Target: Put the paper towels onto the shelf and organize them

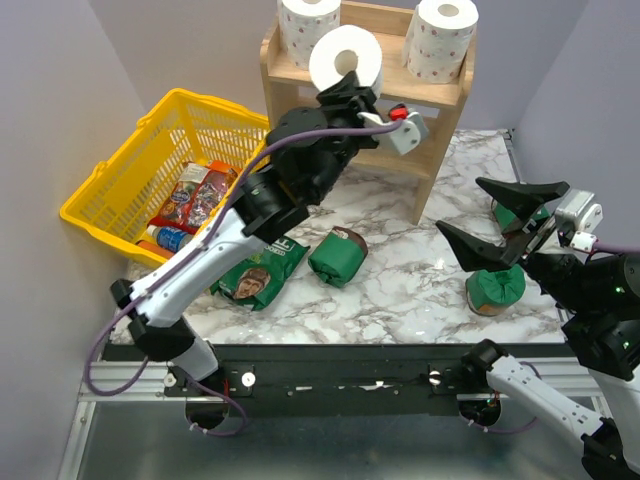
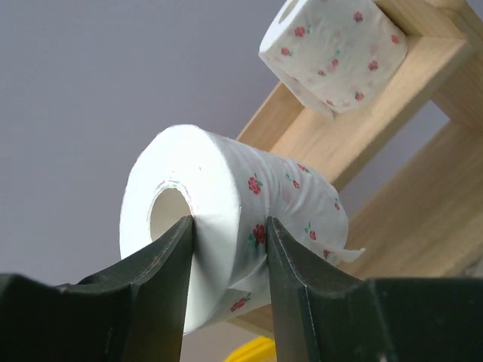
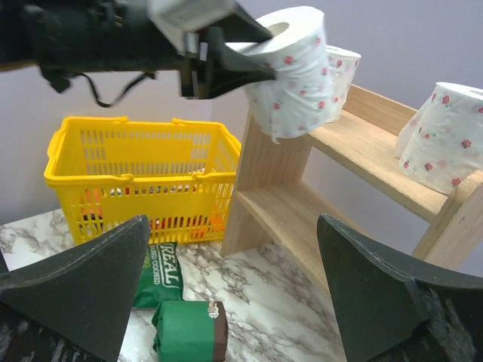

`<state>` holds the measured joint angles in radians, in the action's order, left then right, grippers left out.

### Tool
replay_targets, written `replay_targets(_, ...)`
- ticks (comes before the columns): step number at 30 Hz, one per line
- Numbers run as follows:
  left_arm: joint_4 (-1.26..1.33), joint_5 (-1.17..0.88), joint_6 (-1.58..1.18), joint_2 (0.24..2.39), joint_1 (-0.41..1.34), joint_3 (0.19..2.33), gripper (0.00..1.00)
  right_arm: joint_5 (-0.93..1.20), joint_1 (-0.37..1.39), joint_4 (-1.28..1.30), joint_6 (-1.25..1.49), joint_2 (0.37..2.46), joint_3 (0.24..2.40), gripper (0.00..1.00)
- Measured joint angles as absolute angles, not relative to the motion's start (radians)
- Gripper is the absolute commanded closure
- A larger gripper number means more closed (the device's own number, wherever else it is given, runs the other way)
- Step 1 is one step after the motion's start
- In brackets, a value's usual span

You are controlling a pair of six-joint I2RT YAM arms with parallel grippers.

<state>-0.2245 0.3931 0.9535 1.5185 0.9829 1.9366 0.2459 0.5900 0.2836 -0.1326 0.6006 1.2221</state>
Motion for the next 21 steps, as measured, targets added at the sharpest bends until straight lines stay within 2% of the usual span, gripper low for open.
replay_targets(9,-0.111,0.371,1.118,1.853,0.965,2.163,0.52,0.229,0.590,0.295,-0.134,0.589,1.228,0.00)
replay_targets(21,-0.020,0.347,1.140,1.914,0.891,2.238,0.43,0.226,0.590,0.307,-0.150,0.582,1.239,0.00)
